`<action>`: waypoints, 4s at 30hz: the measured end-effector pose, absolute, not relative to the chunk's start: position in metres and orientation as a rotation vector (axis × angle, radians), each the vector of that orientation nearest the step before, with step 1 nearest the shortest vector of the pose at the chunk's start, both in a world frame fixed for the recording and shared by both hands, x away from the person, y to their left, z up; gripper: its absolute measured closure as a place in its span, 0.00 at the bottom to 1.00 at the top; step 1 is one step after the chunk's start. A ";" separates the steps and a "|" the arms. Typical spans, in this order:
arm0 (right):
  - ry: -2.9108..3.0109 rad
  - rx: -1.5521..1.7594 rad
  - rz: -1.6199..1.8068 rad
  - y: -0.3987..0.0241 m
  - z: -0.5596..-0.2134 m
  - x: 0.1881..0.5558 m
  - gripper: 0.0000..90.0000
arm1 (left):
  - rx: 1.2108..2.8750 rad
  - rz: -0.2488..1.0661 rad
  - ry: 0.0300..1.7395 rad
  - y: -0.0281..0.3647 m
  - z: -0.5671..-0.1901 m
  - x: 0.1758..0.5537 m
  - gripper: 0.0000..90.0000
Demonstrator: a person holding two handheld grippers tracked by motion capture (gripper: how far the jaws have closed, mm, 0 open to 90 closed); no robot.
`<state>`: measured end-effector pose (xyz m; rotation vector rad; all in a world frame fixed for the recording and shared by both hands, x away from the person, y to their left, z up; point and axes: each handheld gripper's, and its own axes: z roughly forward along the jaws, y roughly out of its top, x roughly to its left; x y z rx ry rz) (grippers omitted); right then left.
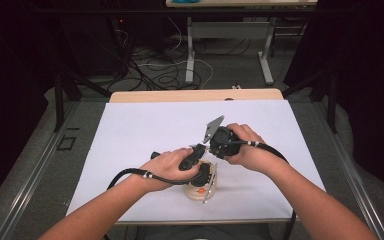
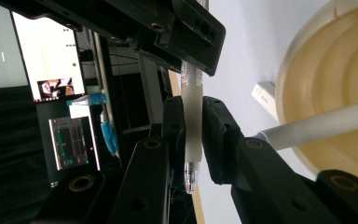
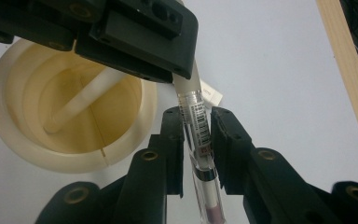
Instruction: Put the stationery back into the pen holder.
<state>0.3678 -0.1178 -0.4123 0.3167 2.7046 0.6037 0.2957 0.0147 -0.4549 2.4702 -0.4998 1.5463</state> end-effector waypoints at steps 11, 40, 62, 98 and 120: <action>2.716 0.325 0.589 -0.116 -0.413 0.366 0.87 | 2.463 1.530 -0.477 0.017 -0.453 0.297 0.87; 2.673 0.601 0.653 -0.131 -0.414 0.377 0.89 | 2.391 1.448 -0.164 0.050 -0.438 0.310 0.61; 2.620 0.736 0.823 -0.141 -0.410 0.373 0.89 | 2.372 0.973 0.427 0.082 -0.434 0.354 0.40; 2.522 0.819 1.345 -0.140 -0.417 0.350 0.89 | 1.897 0.185 1.061 0.118 -0.450 0.392 0.21; 2.406 0.893 1.582 -0.127 -0.450 0.341 0.89 | 1.867 0.213 1.108 0.131 -0.467 0.390 0.20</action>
